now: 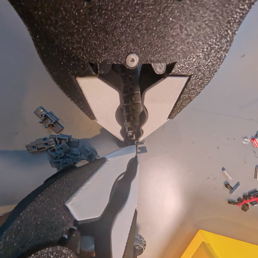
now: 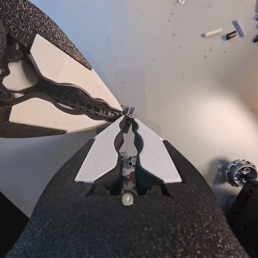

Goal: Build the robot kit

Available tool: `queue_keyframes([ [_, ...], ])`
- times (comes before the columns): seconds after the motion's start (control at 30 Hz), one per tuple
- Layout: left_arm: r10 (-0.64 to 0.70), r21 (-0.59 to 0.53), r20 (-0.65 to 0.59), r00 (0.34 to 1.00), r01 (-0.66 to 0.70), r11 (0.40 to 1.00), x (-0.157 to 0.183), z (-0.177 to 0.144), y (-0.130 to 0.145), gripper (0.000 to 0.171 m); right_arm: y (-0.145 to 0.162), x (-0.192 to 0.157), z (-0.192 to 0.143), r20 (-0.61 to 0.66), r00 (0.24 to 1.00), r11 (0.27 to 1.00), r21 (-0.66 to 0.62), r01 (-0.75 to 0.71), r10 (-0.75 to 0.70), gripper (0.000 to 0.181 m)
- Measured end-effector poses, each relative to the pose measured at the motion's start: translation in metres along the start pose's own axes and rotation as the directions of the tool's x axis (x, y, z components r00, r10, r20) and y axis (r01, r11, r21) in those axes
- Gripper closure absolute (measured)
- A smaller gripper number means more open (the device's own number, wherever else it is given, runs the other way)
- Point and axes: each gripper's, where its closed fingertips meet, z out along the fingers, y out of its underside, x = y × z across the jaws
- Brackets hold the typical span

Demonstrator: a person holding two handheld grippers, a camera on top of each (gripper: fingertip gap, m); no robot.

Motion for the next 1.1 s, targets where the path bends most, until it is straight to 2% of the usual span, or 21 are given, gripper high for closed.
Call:
queue_keyframes([
  [0.13, 0.009, 0.003, -0.013, 1.000, -0.009, 1.000, 0.000, -0.003, 0.002, 0.159, -0.005, 0.000, -0.002, 0.064, 0.998, 0.999, 0.024, -0.030, 0.028, 0.170],
  [0.17, 0.009, 0.003, -0.016, 1.000, -0.009, 1.000, 0.000, -0.004, 0.004, 0.159, -0.011, 0.004, -0.004, 0.081, 0.996, 0.997, 0.065, -0.050, 0.045, 0.161],
  [0.27, 0.015, 0.001, -0.028, 1.000, -0.015, 1.000, -0.001, -0.008, 0.008, 0.159, -0.031, 0.009, -0.024, 0.167, 0.984, 0.977, 0.192, -0.094, 0.062, 0.152],
  [0.37, 0.021, -0.003, -0.041, 0.999, -0.021, 1.000, -0.002, -0.011, 0.010, 0.159, -0.032, 0.011, -0.041, 0.146, 0.988, 0.970, 0.243, 0.018, -0.055, 0.152],
  [0.43, 0.027, 0.002, -0.043, 0.999, -0.027, 1.000, -0.004, -0.010, 0.010, 0.159, -0.019, 0.005, -0.046, 0.148, 0.977, 0.968, 0.219, 0.121, -0.155, 0.152],
  [0.5, 0.039, 0.005, -0.040, 0.998, -0.039, 0.999, -0.008, -0.010, 0.010, 0.159, 0.003, 0.004, -0.046, 0.134, 0.958, 0.962, 0.141, 0.233, -0.252, 0.152],
  [0.63, 0.074, 0.016, -0.028, 0.997, -0.073, 0.997, -0.016, -0.011, 0.011, 0.158, 0.040, 0.009, -0.046, 0.129, 0.889, 0.897, 0.007, 0.443, -0.440, 0.153],
  [0.8, 0.033, 0.124, -0.092, 0.995, -0.021, 0.992, -0.013, -0.024, -0.004, 0.154, 0.053, 0.011, -0.041, 0.159, 0.817, 0.824, -0.033, 0.566, -0.555, 0.148],
  [0.93, 0.013, 0.209, -0.155, 0.988, 0.020, 0.978, -0.007, -0.035, -0.017, 0.153, 0.056, 0.014, -0.030, 0.193, 0.790, 0.797, -0.054, 0.601, -0.582, 0.147],
  [1.0, 0.005, 0.233, -0.192, 0.981, 0.041, 0.972, -0.002, -0.038, -0.020, 0.153, 0.056, 0.009, -0.029, 0.230, 0.780, 0.795, -0.037, 0.605, -0.583, 0.161],
  [1.1, 0.001, 0.256, -0.257, 0.966, 0.067, 0.965, 0.007, -0.042, -0.025, 0.153, 0.054, 0.008, -0.031, 0.210, 0.762, 0.778, -0.009, 0.628, -0.612, 0.161],
])
